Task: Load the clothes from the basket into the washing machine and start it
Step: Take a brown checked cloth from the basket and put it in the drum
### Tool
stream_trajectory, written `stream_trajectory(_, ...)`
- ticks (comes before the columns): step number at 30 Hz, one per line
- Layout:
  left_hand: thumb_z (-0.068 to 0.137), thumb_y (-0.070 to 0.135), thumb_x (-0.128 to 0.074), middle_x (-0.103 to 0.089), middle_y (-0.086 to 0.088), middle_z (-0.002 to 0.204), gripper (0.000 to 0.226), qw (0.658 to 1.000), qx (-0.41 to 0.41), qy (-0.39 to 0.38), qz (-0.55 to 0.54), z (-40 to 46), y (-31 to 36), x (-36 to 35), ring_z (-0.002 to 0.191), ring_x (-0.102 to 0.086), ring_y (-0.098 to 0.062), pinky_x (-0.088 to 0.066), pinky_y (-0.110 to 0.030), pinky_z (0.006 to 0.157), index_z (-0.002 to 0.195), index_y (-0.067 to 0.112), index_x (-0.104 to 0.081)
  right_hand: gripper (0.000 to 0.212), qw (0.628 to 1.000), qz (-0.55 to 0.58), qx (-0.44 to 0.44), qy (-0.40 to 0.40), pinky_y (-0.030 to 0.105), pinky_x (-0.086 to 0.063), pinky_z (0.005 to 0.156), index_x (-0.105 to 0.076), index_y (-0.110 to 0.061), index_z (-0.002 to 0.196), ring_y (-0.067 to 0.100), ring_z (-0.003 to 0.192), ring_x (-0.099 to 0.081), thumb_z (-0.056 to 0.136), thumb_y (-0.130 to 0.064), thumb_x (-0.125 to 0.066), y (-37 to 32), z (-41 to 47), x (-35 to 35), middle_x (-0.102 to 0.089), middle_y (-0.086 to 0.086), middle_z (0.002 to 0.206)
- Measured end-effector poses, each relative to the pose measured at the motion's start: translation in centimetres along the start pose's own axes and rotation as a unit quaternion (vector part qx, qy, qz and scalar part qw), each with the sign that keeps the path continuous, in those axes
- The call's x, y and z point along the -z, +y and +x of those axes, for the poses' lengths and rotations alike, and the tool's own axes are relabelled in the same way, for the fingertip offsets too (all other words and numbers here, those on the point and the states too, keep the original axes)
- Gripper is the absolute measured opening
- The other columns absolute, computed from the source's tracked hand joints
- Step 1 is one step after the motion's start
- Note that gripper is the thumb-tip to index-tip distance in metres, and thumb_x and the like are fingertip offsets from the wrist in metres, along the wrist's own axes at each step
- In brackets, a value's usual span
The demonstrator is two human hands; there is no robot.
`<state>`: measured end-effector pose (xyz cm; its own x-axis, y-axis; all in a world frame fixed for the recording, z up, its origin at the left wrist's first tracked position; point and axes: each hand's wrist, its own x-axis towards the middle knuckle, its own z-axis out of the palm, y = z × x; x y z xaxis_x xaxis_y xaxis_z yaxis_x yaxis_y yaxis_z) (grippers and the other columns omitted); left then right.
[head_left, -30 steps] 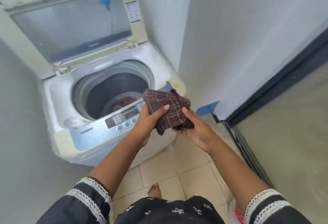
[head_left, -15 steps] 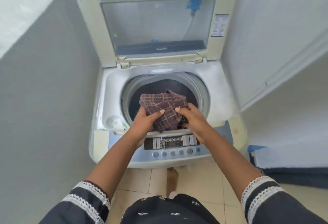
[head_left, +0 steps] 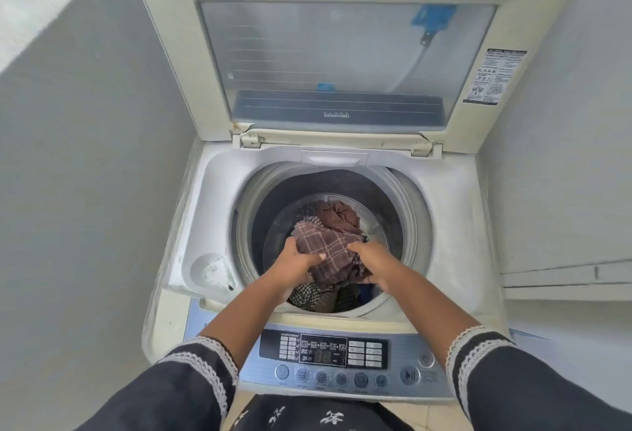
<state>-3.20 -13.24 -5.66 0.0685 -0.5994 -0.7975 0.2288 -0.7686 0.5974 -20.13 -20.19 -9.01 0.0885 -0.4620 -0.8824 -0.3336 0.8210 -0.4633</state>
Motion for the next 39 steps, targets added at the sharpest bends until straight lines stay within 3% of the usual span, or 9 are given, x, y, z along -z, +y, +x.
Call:
stream_trajectory(3,0.089,0.024,-0.073,-0.053,-0.012,0.141,0.082,0.996,-0.042,-0.022,-0.072,0.0,0.4,-0.8,0.125,-0.058,-0.025,-0.038,-0.047,0.114,0.151,0.023,-0.020,0.036,0.988,0.149,0.029,0.021,0.040,-0.060,0.075,-0.057,-0.011,0.125,0.026,0.101,-0.068,0.099,-0.035,-0.054,-0.1,0.1,0.7,-0.070,0.011,0.114)
stream_trajectory(6,0.098,0.022,-0.061,-0.052,-0.019,0.141,0.079,0.986,-0.088,0.036,-0.139,0.1,1.1,-1.7,0.125,-0.058,-0.025,-0.042,-0.040,0.112,0.156,0.019,-0.007,0.048,0.964,0.258,0.060,0.035,0.044,-0.057,0.089,-0.050,-0.008,0.133,0.029,0.107,-0.065,0.100,-0.043,-0.052,-0.5,-0.2,1.7,-0.062,0.013,0.126)
stream_trajectory(11,0.100,0.015,-0.057,-0.066,-0.009,0.107,0.048,0.992,-0.080,0.063,-0.076,-0.8,0.9,-2.6,0.101,-0.068,-0.022,-0.052,-0.038,0.101,0.142,0.014,-0.034,0.056,0.969,0.234,0.069,0.041,0.040,-0.057,0.084,-0.038,-0.008,0.146,0.033,0.099,-0.066,0.101,-0.039,-0.052,-0.8,-1.8,2.2,-0.053,0.026,0.128)
stream_trajectory(13,0.099,0.011,-0.056,-0.066,-0.011,0.106,0.038,0.993,-0.073,0.069,-0.054,-1.7,0.6,-2.9,0.092,-0.065,-0.022,-0.052,-0.035,0.091,0.135,0.009,-0.044,0.050,0.971,0.218,0.093,0.024,0.036,-0.058,0.079,-0.041,-0.007,0.141,0.032,0.095,-0.068,0.101,-0.034,-0.054,-0.4,-2.9,1.9,-0.057,0.026,0.122)
stream_trajectory(15,0.099,0.012,-0.056,-0.067,-0.013,0.113,0.032,0.995,-0.078,0.060,-0.029,-2.7,0.4,-3.2,0.098,-0.068,-0.026,-0.054,-0.038,0.089,0.130,0.010,-0.051,0.040,0.972,0.201,0.121,0.016,0.035,-0.058,0.078,-0.045,-0.005,0.133,0.033,0.096,-0.069,0.101,-0.028,-0.055,0.3,-4.3,1.6,-0.061,0.027,0.118)
stream_trajectory(20,0.099,0.015,-0.057,-0.067,-0.015,0.115,0.027,0.993,-0.120,0.005,-0.016,-6.4,0.0,-4.0,0.095,-0.068,-0.024,-0.057,-0.032,0.079,0.126,0.010,-0.054,0.020,0.958,0.201,0.202,0.028,0.034,-0.060,0.080,-0.054,-0.005,0.115,0.031,0.093,-0.073,0.100,-0.018,-0.056,1.9,-9.4,1.1,-0.068,0.024,0.111)
stream_trajectory(27,0.099,0.010,-0.056,-0.067,-0.016,0.109,0.023,0.982,-0.163,-0.090,0.034,-12.3,-1.3,-5.4,0.093,-0.067,-0.024,-0.058,-0.035,0.083,0.122,0.007,-0.055,0.011,0.917,0.275,0.261,0.123,0.037,-0.061,0.079,-0.057,-0.006,0.108,0.032,0.089,-0.074,0.098,-0.013,-0.057,6.7,-17.5,1.3,-0.070,0.026,0.103)
stream_trajectory(33,0.099,0.011,-0.054,-0.070,-0.015,0.113,0.025,0.953,-0.175,-0.241,0.060,-17.3,-6.1,-6.8,0.100,-0.070,-0.026,-0.058,-0.036,0.088,0.124,0.010,-0.056,0.018,0.871,0.352,0.289,0.183,0.035,-0.060,0.080,-0.056,-0.006,0.115,0.033,0.094,-0.073,0.099,-0.012,-0.056,15.1,-24.3,0.4,-0.072,0.022,0.106)
stream_trajectory(39,0.100,0.012,-0.052,-0.069,-0.017,0.109,0.021,0.912,-0.128,-0.360,0.147,-22.0,-15.5,-9.3,0.094,-0.070,-0.023,-0.058,-0.033,0.085,0.121,0.012,-0.056,0.016,0.828,0.414,0.270,0.264,0.036,-0.059,0.078,-0.057,-0.009,0.112,0.034,0.091,-0.073,0.097,-0.011,-0.057,27.6,-29.4,-1.9,-0.073,0.021,0.104)
